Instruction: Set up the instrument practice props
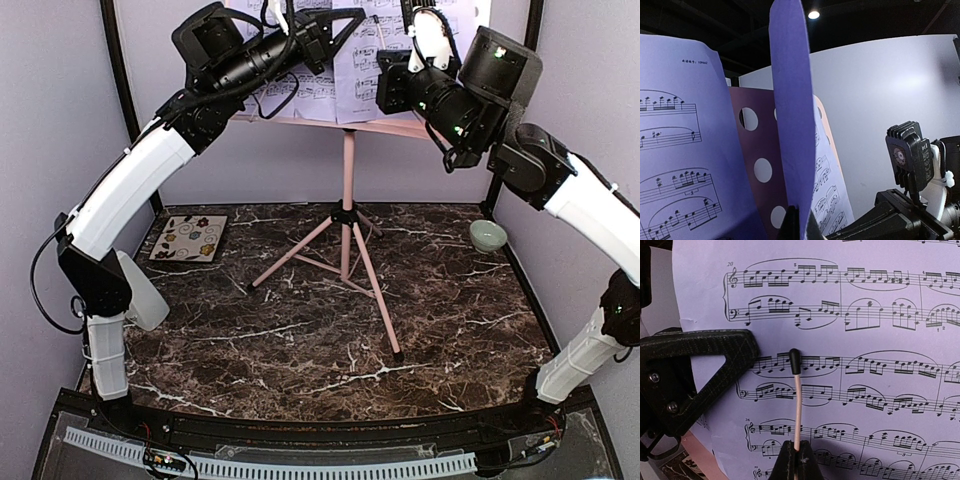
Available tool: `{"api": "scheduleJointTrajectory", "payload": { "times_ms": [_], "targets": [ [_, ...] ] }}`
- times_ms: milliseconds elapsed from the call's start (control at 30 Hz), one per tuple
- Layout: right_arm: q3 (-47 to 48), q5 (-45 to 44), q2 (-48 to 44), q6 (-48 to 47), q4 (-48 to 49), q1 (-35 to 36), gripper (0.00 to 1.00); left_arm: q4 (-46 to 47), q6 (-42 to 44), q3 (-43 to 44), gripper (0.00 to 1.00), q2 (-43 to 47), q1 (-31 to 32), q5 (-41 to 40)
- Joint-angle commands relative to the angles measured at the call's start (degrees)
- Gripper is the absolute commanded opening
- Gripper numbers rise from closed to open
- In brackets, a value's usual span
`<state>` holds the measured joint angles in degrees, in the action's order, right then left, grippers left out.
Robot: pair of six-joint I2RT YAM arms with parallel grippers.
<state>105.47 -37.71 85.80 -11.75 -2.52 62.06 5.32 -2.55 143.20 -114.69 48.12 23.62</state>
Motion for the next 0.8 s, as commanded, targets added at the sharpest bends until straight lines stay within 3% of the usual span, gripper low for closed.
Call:
{"api": "scheduleJointTrajectory", "payload": {
  "times_ms": [0, 167, 467, 767],
  "targets": [
    [-1.39, -1.63, -1.75, 0.34, 2.90, 0.19, 0.00, -2.35, 2.87, 1.96, 0.02, 0.59, 0.49, 0.30],
    [-2.76, -2.66, -2.43, 0.33, 3.91, 0.25, 0.11, -3.21, 3.65, 1.82, 0.14, 1.40, 0.73, -1.18],
    [-3.75, -3.15, -2.82, -0.02, 4.53, 0.25, 0.16, -4.04, 4.05, 0.02, 0.24, 3.21, 1.14, -2.90],
    [-4.38, -3.72, -3.09, -0.13, 5.47, 0.18, 0.00, -3.43, 5.41, -8.41, 0.19, 9.79, 1.19, -7.46]
  ]
}}
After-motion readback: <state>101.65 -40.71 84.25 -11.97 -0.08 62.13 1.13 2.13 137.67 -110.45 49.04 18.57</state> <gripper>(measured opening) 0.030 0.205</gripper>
